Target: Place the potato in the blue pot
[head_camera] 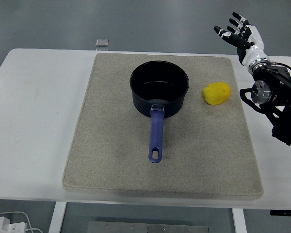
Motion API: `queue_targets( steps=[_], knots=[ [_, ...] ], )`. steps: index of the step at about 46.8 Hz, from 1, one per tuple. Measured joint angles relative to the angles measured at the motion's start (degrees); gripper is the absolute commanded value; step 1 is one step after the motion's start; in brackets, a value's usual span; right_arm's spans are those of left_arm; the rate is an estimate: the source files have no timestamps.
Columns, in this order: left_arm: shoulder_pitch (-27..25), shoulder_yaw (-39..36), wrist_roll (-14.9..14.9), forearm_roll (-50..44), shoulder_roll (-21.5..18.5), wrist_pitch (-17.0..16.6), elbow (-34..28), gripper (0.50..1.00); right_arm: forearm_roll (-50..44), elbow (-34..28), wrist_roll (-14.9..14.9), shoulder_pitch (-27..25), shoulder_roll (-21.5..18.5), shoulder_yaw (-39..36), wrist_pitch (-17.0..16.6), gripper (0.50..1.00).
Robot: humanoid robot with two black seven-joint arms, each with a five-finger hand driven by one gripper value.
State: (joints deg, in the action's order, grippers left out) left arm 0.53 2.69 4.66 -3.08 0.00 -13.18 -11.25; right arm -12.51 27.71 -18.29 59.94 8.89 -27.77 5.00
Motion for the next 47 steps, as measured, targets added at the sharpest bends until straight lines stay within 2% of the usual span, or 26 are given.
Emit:
queue_targets(
  steps=[5,11,16,24,27,31,38,42,47],
  knots=[
    [0.0,0.0,0.0,0.1,0.0,0.0,0.0,0.992,-1.3,0.0,-0.3,0.0,3.1,5.3,-3.9,0.924],
    [0.0,-0.1,0.0,0.2,0.0,0.0,-0.1,0.992,-1.5,0.0,-2.8,0.0,7.9,11.4,-10.4,0.924],
    [0.0,-0.1,0.0,0.2,0.0,0.0,-0.1,0.992,-1.7,0.0,-3.7,0.7,11.7,15.7,-14.1,0.924],
    [0.0,-0.1,0.0,0.3,0.0,0.0,-0.1,0.992,-6.3,0.6,-6.2,2.6,17.4,18.6,-20.0,0.924],
    [0.0,-0.1,0.0,0.3,0.0,0.0,-0.1,0.994,-9.2,2.5,-7.4,2.9,20.0,18.7,-22.4,0.924],
    [0.0,-0.1,0.0,0.3,0.0,0.0,-0.1,0.992,-13.8,8.8,-9.0,3.6,24.3,18.7,-25.0,0.924],
    [0.0,-0.1,0.0,0.3,0.0,0.0,-0.2,0.992,-23.3,21.3,-11.0,3.6,31.0,18.7,-25.7,0.924],
    [0.0,-0.1,0.0,0.3,0.0,0.0,-0.2,0.992,-27.2,24.4,-11.2,3.6,31.7,18.7,-25.2,0.924],
    [0.0,-0.1,0.0,0.3,0.0,0.0,-0.2,0.992,-31.3,25.2,-11.2,3.6,31.1,18.8,-23.5,0.924]
  ],
)
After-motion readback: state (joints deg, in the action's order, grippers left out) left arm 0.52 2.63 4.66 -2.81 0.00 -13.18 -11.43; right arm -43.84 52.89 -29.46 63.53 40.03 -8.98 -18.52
